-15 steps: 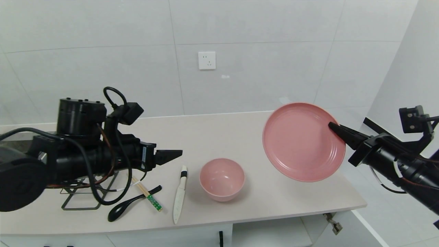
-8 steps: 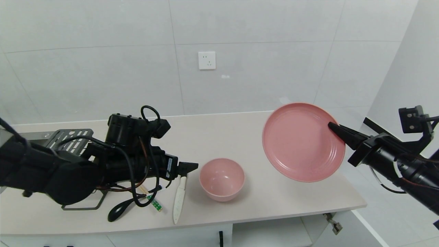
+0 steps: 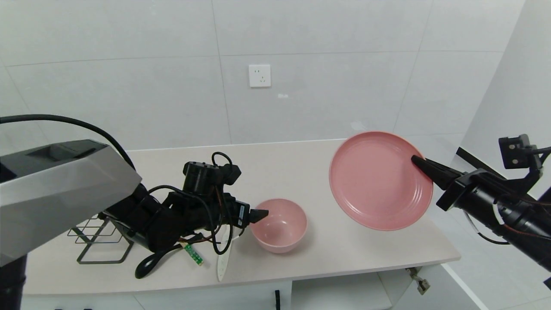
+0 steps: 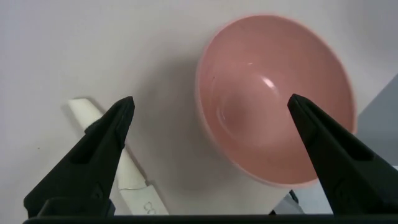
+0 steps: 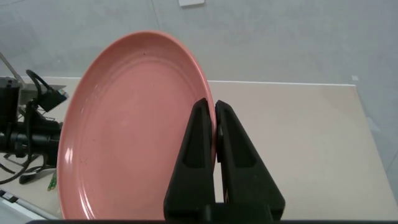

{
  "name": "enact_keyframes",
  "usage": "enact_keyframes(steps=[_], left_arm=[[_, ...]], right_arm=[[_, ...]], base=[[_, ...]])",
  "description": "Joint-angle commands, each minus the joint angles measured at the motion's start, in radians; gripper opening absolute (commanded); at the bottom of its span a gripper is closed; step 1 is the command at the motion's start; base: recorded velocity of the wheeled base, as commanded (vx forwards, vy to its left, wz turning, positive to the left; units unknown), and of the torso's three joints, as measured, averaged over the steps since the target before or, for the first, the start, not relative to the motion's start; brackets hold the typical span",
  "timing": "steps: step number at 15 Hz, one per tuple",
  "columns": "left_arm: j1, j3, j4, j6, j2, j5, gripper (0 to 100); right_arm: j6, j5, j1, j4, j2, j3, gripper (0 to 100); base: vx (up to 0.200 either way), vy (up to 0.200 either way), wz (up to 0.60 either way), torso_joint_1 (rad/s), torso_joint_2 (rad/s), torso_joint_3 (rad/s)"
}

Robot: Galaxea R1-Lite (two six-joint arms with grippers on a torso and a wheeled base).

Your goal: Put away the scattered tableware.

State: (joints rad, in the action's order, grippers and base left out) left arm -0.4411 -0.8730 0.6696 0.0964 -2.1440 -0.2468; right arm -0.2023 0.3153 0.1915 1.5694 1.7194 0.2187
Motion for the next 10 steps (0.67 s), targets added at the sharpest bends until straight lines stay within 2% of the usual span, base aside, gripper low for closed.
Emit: enact_keyframes(steps=[1,6,10], left_arm=[[0.001,-0.021,0.001,0.000,-0.063,0.000,100],[-0.013,-0.109,-0.008,0.003,-0.120,0.029,100],[-0.031,-0.132,-0.015,0.003,-0.152,0.032,100]], right_arm=[[0.000,0.001,0.000,0.001,0.003,-0.002,0],[0.001,0.001,-0.001,0.001,0.002,-0.010,0],[0.001,0.001,-0.004,0.001,0.002,-0.010,0]], base=[[0.000,0.000,0.00,0.000,0.00,0.000],[0.000,0.000,0.00,0.000,0.00,0.000],[0.000,0.000,0.00,0.000,0.00,0.000]])
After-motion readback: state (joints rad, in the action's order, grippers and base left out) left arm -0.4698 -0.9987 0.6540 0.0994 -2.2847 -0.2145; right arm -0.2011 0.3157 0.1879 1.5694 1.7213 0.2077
